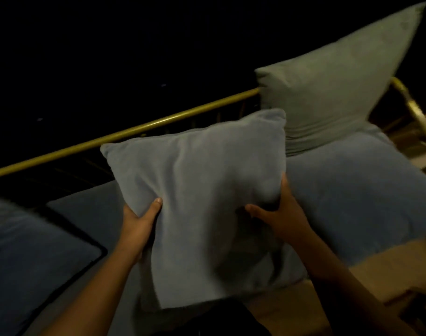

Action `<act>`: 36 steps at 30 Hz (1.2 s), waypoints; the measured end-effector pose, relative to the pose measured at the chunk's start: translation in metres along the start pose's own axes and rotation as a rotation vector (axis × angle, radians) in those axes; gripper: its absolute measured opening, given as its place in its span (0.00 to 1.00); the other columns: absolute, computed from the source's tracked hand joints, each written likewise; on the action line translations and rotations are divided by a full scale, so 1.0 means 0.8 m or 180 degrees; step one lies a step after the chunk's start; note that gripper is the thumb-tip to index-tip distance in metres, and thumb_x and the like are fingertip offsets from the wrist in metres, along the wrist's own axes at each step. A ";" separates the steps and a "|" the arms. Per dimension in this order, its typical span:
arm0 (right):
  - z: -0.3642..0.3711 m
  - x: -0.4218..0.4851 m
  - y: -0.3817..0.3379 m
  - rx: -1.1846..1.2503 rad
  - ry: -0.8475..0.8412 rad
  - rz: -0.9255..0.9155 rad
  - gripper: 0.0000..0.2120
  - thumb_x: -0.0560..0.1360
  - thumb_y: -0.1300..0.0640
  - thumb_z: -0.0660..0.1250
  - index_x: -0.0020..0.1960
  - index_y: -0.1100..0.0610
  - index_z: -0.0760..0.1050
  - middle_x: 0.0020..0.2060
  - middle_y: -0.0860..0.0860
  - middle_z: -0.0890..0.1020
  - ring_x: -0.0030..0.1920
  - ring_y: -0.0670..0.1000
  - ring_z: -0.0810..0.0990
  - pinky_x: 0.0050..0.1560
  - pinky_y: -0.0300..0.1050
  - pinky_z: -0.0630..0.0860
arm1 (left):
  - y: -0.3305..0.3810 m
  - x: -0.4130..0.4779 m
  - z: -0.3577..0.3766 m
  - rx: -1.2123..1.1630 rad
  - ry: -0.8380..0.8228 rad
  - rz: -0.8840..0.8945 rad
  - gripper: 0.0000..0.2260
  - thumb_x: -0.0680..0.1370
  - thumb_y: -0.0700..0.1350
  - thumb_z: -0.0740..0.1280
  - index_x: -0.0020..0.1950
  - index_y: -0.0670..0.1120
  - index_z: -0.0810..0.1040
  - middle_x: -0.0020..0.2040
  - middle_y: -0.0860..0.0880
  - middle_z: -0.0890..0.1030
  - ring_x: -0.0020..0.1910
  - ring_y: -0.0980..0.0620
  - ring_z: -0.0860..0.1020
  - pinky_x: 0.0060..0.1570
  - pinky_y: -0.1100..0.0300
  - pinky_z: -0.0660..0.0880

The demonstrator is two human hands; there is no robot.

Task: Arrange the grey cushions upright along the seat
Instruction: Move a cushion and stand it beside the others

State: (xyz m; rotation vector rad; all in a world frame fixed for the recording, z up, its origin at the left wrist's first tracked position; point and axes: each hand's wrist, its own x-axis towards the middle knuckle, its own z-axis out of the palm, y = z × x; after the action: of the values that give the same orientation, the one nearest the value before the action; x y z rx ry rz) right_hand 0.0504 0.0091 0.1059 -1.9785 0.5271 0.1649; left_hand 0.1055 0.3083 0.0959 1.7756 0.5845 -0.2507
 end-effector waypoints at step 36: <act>0.326 0.029 0.012 -0.2597 -0.1764 0.0275 0.48 0.67 0.33 0.67 0.77 0.43 0.43 0.77 0.54 0.45 0.76 0.62 0.46 0.73 0.63 0.54 | -0.213 0.080 -0.166 0.2468 -0.0149 -0.0296 0.29 0.73 0.55 0.64 0.73 0.53 0.62 0.75 0.37 0.60 0.69 0.33 0.64 0.67 0.40 0.64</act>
State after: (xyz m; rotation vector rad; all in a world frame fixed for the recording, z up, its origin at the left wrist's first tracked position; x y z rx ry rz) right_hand 0.0970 0.2294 -0.0287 -2.5333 0.1772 1.0887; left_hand 0.0559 0.4825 -0.0389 2.4769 0.5766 -0.6466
